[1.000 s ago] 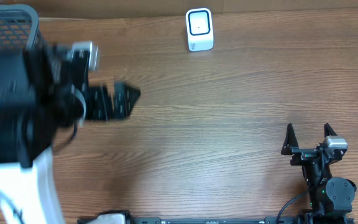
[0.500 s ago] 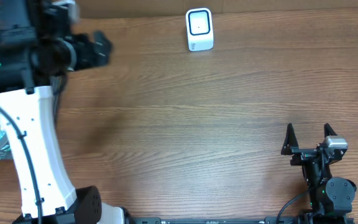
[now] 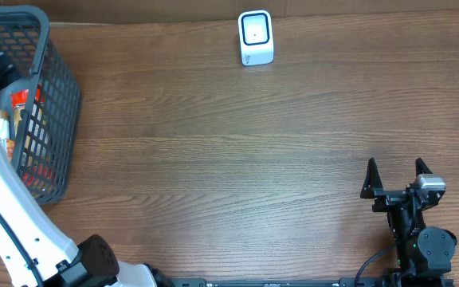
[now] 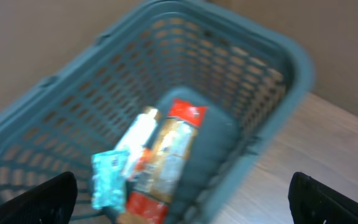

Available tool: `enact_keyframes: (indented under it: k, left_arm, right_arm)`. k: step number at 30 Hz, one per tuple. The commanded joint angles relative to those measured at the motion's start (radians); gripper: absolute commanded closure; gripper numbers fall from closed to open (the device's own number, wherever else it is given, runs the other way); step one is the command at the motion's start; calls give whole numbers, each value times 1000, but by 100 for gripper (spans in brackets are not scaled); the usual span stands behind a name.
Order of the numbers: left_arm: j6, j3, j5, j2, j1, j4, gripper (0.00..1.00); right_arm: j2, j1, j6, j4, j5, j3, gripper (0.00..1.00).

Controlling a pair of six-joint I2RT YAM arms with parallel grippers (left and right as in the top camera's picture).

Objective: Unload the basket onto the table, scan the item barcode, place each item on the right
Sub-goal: 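Move the left gripper over the grey basket and reach down inside, then grasp the spaghetti bolognese package in the basket with the left gripper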

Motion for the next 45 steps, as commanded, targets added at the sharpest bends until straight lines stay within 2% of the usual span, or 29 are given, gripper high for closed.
enact_keyframes:
  k: [1, 14, 20, 33, 39, 41, 45]
  left_arm:
    - [56, 13, -37, 38, 54, 5, 0]
    - [180, 10, 1, 365, 129, -35, 0]
    - [266, 10, 118, 531, 134, -32, 0]
    - [269, 10, 112, 815, 135, -50, 0]
    - [246, 10, 64, 853, 135, -43, 0]
    - [242, 15, 65, 844, 135, -35, 4]
    - [196, 80, 66, 833, 135, -51, 4]
  right_arm:
    - [-8, -2, -5, 6, 12, -10, 0]
    - [-8, -2, -5, 6, 12, -10, 0]
    - [-8, -2, -5, 6, 12, -10, 0]
    - [-8, -2, -5, 6, 12, -10, 0]
    - [-8, -2, -5, 5, 12, -10, 0]
    - [-8, -2, -5, 6, 12, -10, 0]
    - [-8, -2, -5, 5, 12, -10, 0]
